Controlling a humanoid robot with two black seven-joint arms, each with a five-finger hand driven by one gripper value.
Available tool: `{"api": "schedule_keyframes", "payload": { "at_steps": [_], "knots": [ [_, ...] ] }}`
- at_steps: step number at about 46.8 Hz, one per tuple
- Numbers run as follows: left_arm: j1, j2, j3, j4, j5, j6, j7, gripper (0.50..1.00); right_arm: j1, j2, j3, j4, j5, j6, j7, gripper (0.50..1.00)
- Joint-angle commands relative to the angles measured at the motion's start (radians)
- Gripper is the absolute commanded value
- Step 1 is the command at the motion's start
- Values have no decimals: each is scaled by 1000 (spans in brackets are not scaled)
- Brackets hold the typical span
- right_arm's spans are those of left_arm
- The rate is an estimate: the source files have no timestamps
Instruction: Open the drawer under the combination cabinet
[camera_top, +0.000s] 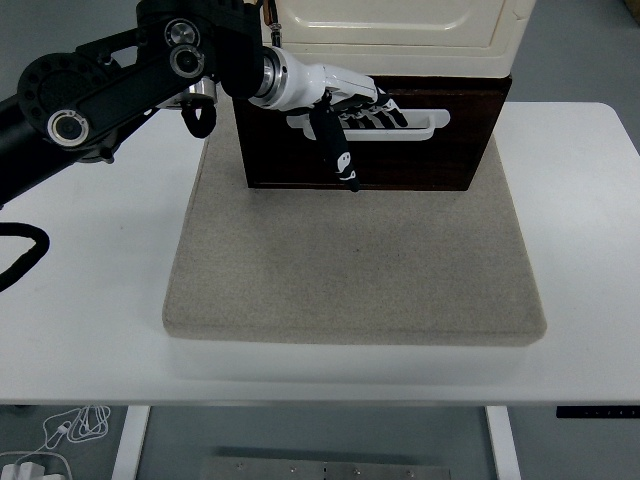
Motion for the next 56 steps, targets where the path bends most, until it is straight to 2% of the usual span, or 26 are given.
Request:
{"api": "schedule_keyframes", "payload": {
  "at_steps": [1, 25, 36, 56],
  "knots": [
    [0, 0, -1, -3, -3, -5, 0, 1000, 0, 0, 0, 0, 0, 1, 0, 928],
    [-8, 0, -3, -6, -25, -36, -2, 1000, 0, 0, 0, 0, 0, 1, 0, 928],
    [-8, 5, -12, -7, -26, -68, 0, 1000, 0, 0, 0, 0, 0, 1, 0, 928],
    [-9, 8, -15, -10, -55, -68, 0, 1000, 0, 0, 0, 0, 0, 1, 0, 928]
  ]
}}
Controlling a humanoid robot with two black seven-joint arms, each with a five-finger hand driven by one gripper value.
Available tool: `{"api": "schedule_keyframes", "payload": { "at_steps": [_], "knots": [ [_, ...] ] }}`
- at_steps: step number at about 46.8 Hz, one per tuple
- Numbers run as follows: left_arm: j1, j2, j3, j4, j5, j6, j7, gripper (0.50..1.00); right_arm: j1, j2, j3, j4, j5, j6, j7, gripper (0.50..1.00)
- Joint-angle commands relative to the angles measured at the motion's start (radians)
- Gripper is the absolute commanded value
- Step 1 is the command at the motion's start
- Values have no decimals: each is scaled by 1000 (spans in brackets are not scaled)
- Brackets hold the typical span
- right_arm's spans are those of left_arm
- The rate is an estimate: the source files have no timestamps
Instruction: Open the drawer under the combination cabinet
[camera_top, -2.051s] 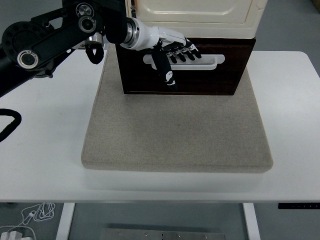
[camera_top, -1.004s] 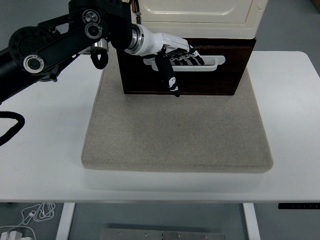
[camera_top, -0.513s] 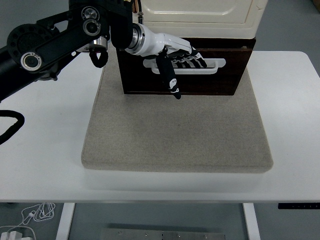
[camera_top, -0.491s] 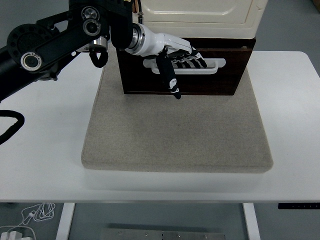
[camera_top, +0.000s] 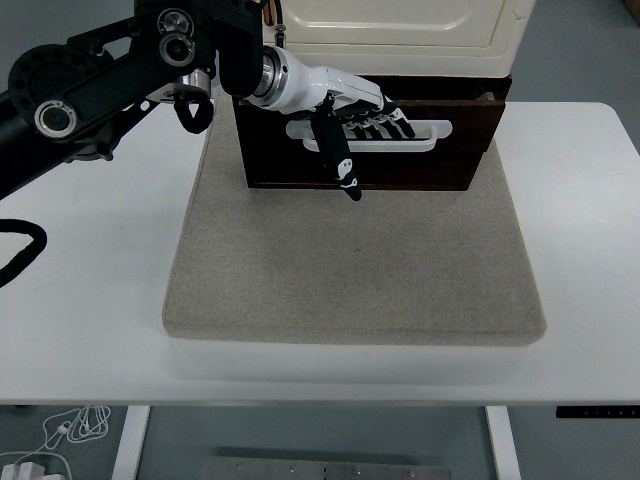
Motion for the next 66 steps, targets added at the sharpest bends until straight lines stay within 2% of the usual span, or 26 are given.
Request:
{"api": "schedule_keyframes", "payload": {
  "at_steps": [1, 22, 27, 40, 66],
  "knots": [
    [-1, 0, 0, -1, -2, 0, 0, 1000, 0, 0, 0, 0, 0, 0, 0, 928],
    [-5, -8, 0, -12, -7, 1, -2, 1000, 0, 0, 0, 0, 0, 0, 0, 928],
    [-5, -11, 0, -12, -7, 39, -3, 1000, 0, 0, 0, 0, 0, 0, 0, 928],
    [-3, -11, 1, -12, 4, 68, -5, 1000, 0, 0, 0, 0, 0, 0, 0, 928],
    [9, -9, 12, -14, 4, 45, -5, 1000, 0, 0, 0, 0, 0, 0, 0, 928]
  ]
}}
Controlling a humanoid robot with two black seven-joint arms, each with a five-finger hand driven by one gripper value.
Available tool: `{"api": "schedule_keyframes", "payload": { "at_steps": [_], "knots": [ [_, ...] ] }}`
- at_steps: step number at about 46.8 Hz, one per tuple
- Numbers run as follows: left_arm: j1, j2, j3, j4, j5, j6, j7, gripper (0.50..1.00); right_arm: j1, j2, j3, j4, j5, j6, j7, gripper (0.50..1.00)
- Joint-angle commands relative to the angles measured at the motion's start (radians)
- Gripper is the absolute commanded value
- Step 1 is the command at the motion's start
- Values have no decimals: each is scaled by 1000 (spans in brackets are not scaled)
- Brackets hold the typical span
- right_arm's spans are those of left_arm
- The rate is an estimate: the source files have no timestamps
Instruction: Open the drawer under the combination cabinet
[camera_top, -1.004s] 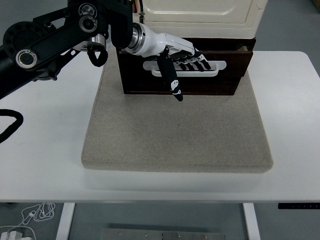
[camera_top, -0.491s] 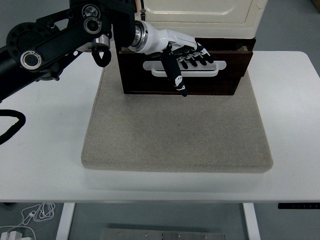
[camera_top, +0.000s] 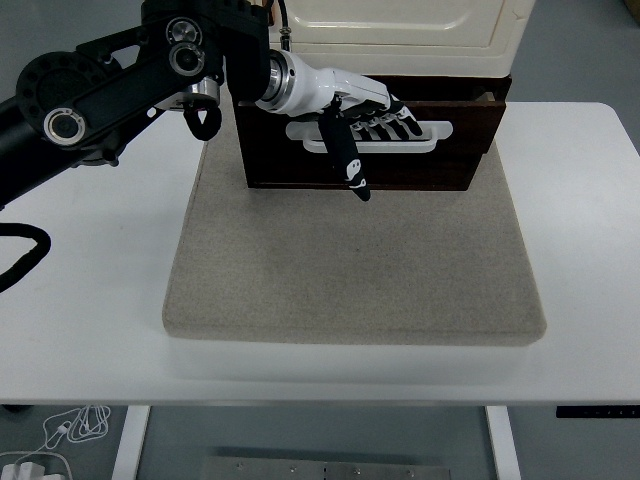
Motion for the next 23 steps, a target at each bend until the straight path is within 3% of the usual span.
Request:
{"api": "schedule_keyframes", "payload": {
  "at_steps": [1, 23],
  "knots": [
    [2, 0, 0, 0, -2, -6, 0, 1000, 0, 0, 0, 0, 0, 1, 0, 928],
    [-3, 6, -18, 0, -33, -50, 2, 1000, 0, 0, 0, 0, 0, 1, 0, 928]
  ]
}}
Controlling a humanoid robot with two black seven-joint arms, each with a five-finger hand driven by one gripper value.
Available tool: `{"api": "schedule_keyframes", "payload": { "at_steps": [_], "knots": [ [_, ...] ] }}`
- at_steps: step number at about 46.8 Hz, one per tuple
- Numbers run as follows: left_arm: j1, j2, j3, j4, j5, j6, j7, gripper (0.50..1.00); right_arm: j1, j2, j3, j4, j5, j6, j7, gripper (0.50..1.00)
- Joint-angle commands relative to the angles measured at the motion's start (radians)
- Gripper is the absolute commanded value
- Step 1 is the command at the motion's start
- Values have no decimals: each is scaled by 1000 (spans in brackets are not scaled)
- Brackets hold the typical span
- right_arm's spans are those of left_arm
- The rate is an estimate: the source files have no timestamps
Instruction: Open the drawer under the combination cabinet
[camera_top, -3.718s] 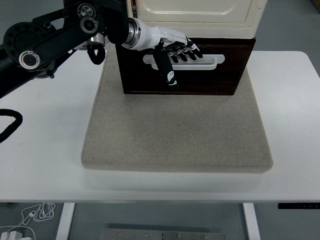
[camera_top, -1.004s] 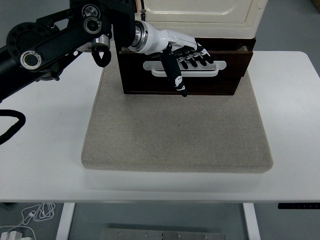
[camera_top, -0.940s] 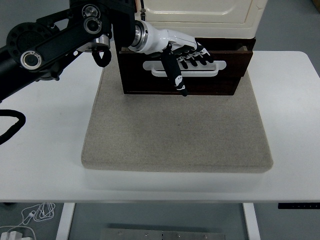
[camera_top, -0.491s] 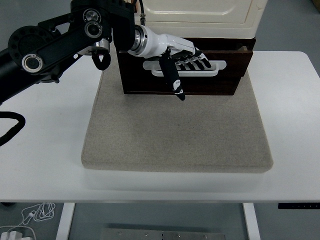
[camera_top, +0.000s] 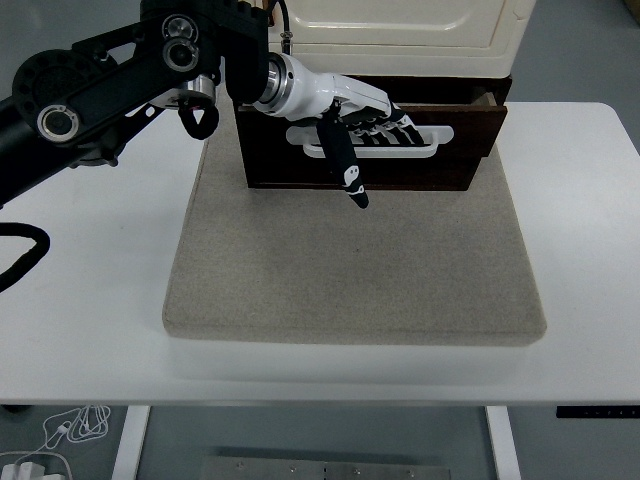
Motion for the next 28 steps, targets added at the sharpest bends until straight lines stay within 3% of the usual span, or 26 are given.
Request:
{"api": "schedule_keyframes", "payload": {
  "at_steps": [1, 28],
  "knots": [
    [-2, 4, -6, 0, -14, 1, 0, 1000, 0, 0, 0, 0, 0, 0, 0, 928],
    [-8, 7, -11, 2, -23, 1, 1, 1000, 0, 0, 0, 0, 0, 0, 0, 928]
  ]
}}
